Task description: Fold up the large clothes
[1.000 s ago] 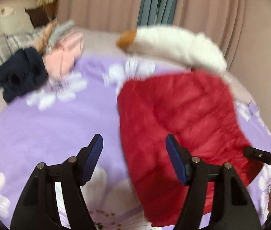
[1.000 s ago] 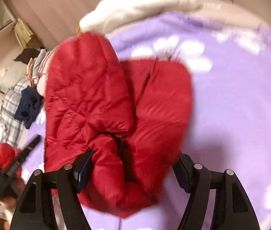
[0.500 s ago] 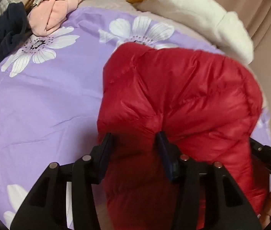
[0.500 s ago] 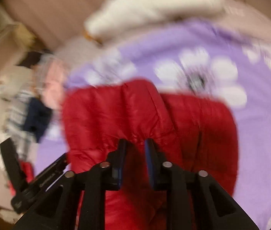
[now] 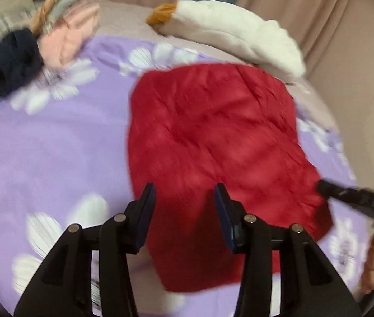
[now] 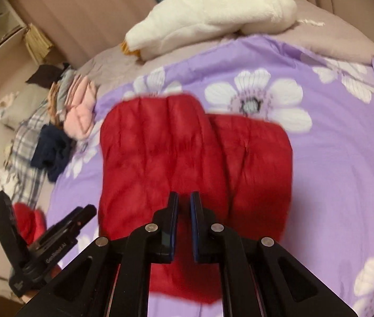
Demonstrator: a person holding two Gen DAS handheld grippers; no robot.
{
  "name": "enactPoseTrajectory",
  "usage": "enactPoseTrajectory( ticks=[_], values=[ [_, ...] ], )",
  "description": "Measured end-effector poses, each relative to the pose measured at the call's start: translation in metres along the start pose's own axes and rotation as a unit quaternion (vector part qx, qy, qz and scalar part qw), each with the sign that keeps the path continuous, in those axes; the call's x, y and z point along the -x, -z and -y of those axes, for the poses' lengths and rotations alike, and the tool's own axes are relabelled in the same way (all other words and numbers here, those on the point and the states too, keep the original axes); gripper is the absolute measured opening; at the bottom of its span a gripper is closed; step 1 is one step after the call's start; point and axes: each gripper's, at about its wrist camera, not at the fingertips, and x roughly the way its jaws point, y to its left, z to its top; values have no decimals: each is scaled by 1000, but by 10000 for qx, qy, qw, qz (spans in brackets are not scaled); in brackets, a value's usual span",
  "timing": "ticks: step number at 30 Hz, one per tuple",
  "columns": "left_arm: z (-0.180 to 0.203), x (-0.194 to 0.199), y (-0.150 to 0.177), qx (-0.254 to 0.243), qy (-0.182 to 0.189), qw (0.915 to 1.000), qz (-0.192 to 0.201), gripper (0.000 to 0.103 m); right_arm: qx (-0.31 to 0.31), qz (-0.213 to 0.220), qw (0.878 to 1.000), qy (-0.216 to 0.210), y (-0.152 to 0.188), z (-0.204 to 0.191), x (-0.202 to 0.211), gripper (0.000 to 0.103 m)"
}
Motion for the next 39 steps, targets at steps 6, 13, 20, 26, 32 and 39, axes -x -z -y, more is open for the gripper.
enactPoseTrajectory(
  ticks=[6,13,20,26,32,39],
  values=[
    [1,-32,31,88,-367,9983,-446,47,-438,-607,9970,181,37,26,-61,6],
    [29,87,25,-480,-691,9925,882,40,-298,383,9988,97,37,22,22,6],
    [62,171,47,-565,-241,9887,1364,40,193,1187,9924,-268,65,-6,101,6],
    [89,230,91,-824,-207,9803,1783,48,747,1696,9825,214,104,-33,148,13],
    [104,288,131,-796,-444,9577,2730,84,1005,2312,9653,684,145,-47,180,62],
    [110,335,161,-825,-283,9394,3315,103,1078,2644,9566,586,172,-50,210,86]
  ],
)
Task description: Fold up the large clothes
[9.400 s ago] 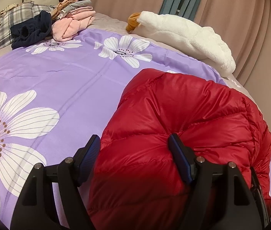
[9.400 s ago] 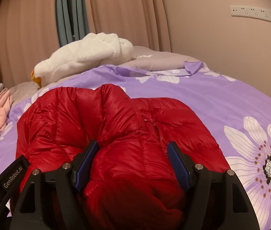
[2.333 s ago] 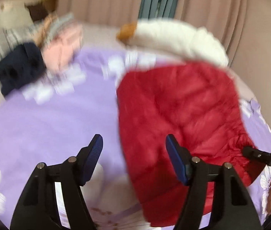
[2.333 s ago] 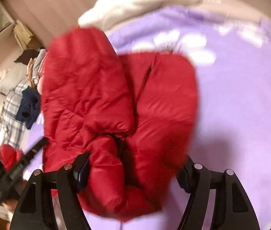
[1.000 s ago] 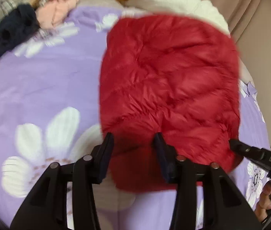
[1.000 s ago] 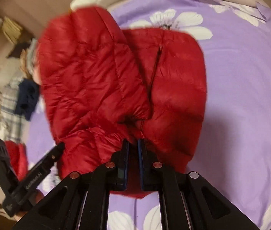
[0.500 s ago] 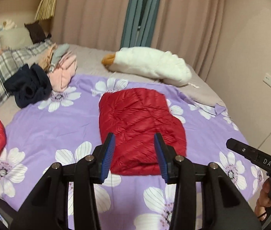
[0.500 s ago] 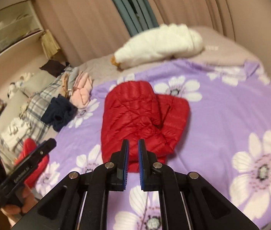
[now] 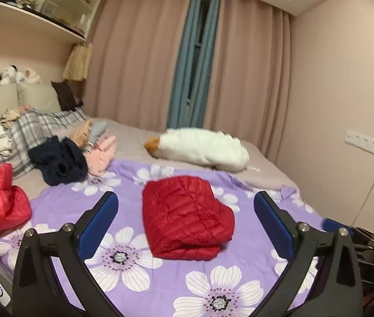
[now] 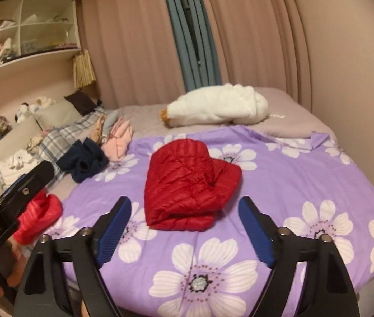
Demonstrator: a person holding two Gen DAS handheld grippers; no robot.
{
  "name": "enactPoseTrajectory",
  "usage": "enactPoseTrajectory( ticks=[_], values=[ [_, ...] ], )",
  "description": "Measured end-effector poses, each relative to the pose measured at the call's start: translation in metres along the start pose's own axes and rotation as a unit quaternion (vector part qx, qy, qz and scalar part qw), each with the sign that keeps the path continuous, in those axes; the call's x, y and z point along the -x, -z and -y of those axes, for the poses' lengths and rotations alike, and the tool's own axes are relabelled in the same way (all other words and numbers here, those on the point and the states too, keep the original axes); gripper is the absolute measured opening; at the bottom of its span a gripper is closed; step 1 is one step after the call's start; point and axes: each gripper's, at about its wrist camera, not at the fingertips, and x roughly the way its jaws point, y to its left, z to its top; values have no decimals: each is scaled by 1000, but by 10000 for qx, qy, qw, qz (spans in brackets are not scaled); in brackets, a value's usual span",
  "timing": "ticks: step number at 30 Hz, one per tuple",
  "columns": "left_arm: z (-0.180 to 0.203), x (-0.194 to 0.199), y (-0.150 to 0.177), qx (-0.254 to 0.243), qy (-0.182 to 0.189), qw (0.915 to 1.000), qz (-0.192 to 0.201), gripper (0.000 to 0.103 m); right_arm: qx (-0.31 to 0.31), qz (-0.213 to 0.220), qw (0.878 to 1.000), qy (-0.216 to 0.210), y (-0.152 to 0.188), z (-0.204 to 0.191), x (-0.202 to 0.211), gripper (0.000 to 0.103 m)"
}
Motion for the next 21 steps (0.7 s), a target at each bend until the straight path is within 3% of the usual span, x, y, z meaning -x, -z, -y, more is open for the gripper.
enactPoseTrajectory(
  ticks=[3,6,10,12,17,21],
  values=[
    [-1,14,1,40,-256,9994,241,103,-89,370,9989,280,4,-1,21,101],
    [-6,19,5,246,-301,9990,242,103,-110,642,9969,431,7,-3,33,102],
    [-12,13,11,658,-21,9978,-20,103,7,651,9967,486,14,-9,34,102],
    [-8,12,14,621,-25,9980,-140,103,79,575,9971,497,20,-12,34,102],
    [0,25,34,439,-417,9982,9,103,-99,501,9975,485,39,-9,31,102],
    [-1,36,41,269,-396,9988,55,103,-402,444,9973,431,50,3,36,102]
  ],
)
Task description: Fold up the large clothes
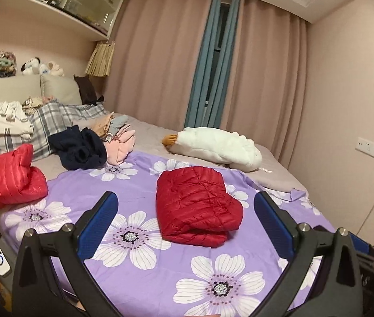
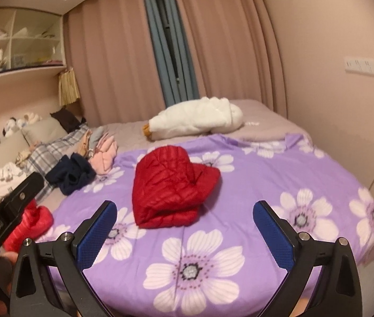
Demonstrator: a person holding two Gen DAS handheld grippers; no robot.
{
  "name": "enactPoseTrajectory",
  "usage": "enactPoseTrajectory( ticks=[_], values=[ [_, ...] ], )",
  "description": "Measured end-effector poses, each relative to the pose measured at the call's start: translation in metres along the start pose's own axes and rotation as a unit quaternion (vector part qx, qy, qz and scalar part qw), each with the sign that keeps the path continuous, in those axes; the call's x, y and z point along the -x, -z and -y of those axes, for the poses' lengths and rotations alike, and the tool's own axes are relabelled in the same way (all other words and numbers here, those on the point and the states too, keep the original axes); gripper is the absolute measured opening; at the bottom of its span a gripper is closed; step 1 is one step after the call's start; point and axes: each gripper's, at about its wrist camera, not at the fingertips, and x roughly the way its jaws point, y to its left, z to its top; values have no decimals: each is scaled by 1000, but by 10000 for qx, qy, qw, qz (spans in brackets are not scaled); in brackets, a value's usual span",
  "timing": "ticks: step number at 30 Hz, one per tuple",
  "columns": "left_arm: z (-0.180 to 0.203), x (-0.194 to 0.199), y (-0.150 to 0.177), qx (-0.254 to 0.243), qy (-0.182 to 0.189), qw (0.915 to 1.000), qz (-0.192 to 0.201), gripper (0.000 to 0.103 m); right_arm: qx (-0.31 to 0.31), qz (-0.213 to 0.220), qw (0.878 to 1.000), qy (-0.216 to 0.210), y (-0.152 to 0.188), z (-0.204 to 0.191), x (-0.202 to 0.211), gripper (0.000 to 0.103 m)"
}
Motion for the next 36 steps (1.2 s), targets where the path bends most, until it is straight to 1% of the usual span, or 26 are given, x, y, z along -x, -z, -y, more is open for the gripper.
enactPoseTrajectory(
  ticks=[4,5,7,10,12,14,18,24,27,30,36],
  values=[
    [-6,8,1,118,-348,9992,128,103,-109,121,9997,161,2,3,10,102],
    [-8,8,1,131,-373,9991,161,103,-99,167,9996,189,1,1,12,102],
    [-11,10,2,165,-325,9990,240,103,-37,281,9995,122,2,-2,18,102],
    [-14,12,3,256,-145,9992,262,103,60,377,9993,-32,3,-7,22,102],
    [-16,11,3,307,-48,9992,236,103,101,396,9991,-78,3,-10,23,102],
    [-16,12,2,285,27,9991,300,103,151,388,9991,-76,3,-13,23,102],
    [-16,14,2,287,32,9990,352,103,194,377,9991,-10,3,-15,22,102],
    [-17,10,2,302,9,9990,316,103,129,383,9992,21,2,-12,21,102],
    [-18,12,3,304,-13,9985,448,103,143,398,9991,29,2,-12,21,102],
    [-18,14,3,341,48,9978,570,103,119,408,9991,39,1,-10,20,102],
    [-12,12,-4,208,48,9987,468,103,132,388,9991,77,-2,-12,19,102]
  ],
)
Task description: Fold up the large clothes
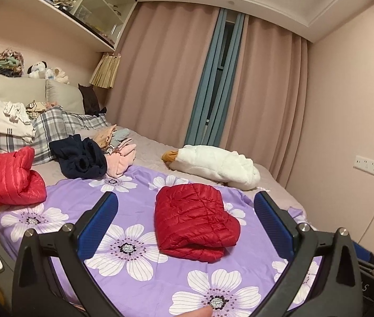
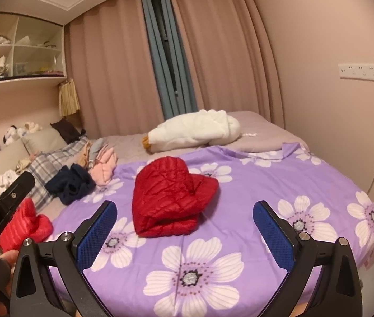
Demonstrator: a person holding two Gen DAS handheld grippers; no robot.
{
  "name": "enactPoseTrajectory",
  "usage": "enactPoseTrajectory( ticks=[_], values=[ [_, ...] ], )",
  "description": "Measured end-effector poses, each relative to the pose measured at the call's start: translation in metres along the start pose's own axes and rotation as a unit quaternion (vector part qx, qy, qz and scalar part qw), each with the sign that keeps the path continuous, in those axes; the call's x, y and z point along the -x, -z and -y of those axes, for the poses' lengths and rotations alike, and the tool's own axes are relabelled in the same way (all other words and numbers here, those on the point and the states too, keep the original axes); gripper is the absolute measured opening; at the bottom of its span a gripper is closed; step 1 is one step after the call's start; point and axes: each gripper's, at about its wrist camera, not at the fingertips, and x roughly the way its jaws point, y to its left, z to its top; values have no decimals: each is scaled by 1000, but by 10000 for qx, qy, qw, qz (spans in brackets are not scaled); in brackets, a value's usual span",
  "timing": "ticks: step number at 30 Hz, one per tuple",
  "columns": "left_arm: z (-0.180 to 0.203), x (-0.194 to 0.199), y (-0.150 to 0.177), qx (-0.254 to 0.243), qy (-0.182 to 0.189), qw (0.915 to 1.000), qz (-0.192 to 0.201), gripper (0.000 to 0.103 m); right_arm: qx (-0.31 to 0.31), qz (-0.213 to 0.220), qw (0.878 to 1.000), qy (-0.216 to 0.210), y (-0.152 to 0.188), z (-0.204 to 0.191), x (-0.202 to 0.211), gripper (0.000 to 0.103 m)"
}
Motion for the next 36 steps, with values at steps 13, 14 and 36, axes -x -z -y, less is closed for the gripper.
enactPoseTrajectory(
  ticks=[13,14,36],
  values=[
    [2,0,-12,9,48,10000,19,103,84,104,9999,-33,-10,-8,0,102],
    [1,0,-12,12,46,10000,7,103,79,97,9999,-23,-10,-9,0,102],
    [2,-4,-12,-11,56,10000,-53,103,42,28,10000,79,-11,-7,-3,102]
  ],
)
